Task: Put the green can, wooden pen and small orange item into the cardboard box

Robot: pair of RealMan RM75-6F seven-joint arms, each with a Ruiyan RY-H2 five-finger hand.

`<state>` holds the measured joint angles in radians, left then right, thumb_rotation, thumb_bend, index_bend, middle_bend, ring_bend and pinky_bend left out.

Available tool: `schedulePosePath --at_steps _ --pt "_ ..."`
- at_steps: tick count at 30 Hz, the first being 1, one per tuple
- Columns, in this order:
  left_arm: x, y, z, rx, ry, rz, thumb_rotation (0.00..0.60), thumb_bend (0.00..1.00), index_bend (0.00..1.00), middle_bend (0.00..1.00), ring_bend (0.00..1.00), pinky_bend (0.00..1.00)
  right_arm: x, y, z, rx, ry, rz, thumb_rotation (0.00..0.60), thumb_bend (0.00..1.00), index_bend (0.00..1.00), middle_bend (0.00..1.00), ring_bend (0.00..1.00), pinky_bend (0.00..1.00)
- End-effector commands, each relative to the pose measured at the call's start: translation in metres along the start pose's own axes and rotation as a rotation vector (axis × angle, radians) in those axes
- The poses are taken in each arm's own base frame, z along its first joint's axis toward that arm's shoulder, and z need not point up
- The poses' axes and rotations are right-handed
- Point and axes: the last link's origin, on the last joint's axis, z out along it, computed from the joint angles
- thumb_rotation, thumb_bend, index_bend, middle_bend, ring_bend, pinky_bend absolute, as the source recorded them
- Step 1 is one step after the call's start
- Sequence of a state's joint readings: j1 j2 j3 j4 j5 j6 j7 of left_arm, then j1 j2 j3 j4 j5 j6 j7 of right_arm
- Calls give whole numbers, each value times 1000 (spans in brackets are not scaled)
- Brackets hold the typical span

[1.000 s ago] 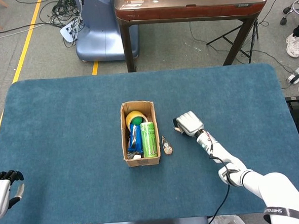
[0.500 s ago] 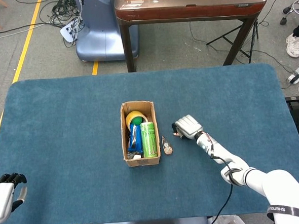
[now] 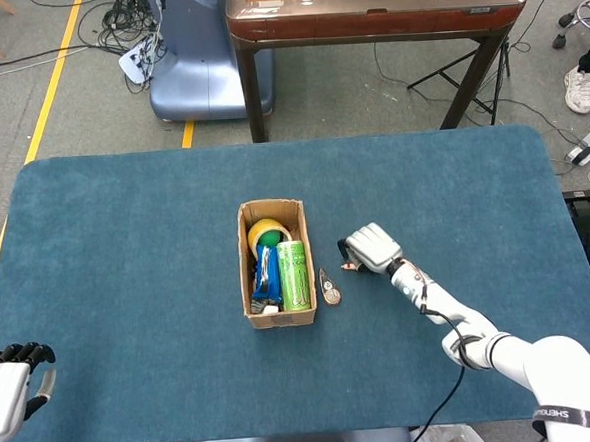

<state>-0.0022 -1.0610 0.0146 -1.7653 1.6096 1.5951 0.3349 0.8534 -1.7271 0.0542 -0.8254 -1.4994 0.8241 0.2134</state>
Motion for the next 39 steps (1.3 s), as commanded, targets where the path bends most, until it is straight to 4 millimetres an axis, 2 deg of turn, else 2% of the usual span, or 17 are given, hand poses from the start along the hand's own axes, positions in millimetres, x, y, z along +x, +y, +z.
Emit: schedulePosePath --at_steps 1,4,8,11,15,17,19,39 --pt "1 0 0 4 3 -4 600 372 515 510 429 516 7 7 -7 -29 91 -26 600 737 522 986 955 965" --pt "2 0 -1 -2 2 -9 600 373 517 510 429 516 11 10 -11 -48 124 -42 600 583 522 821 789 820" --pt "2 2 -2 -11 -3 -6 600 372 518 510 429 516 14 10 -16 -76 164 -43 600 424 522 511 532 621" --pt "2 3 -3 -17 -6 -7 600 372 520 510 429 516 13 10 -17 -93 168 -31 600 299 522 361 335 470" --pt "2 4 -5 -25 -17 -9 600 372 521 510 429 516 10 9 -17 -104 145 -20 600 116 522 234 172 310" --pt "2 5 -7 -30 -27 -9 600 372 523 511 430 516 8 7 -17 -104 136 -18 600 37 522 194 128 257" --pt "3 5 -8 -32 -30 -7 600 372 528 517 436 516 7 5 -17 -102 131 -17 600 2 523 172 103 227" --pt "10 9 -19 -35 -48 -5 600 372 536 534 471 516 -10 -1 -26 -130 61 9 600 0 554 109 42 150"
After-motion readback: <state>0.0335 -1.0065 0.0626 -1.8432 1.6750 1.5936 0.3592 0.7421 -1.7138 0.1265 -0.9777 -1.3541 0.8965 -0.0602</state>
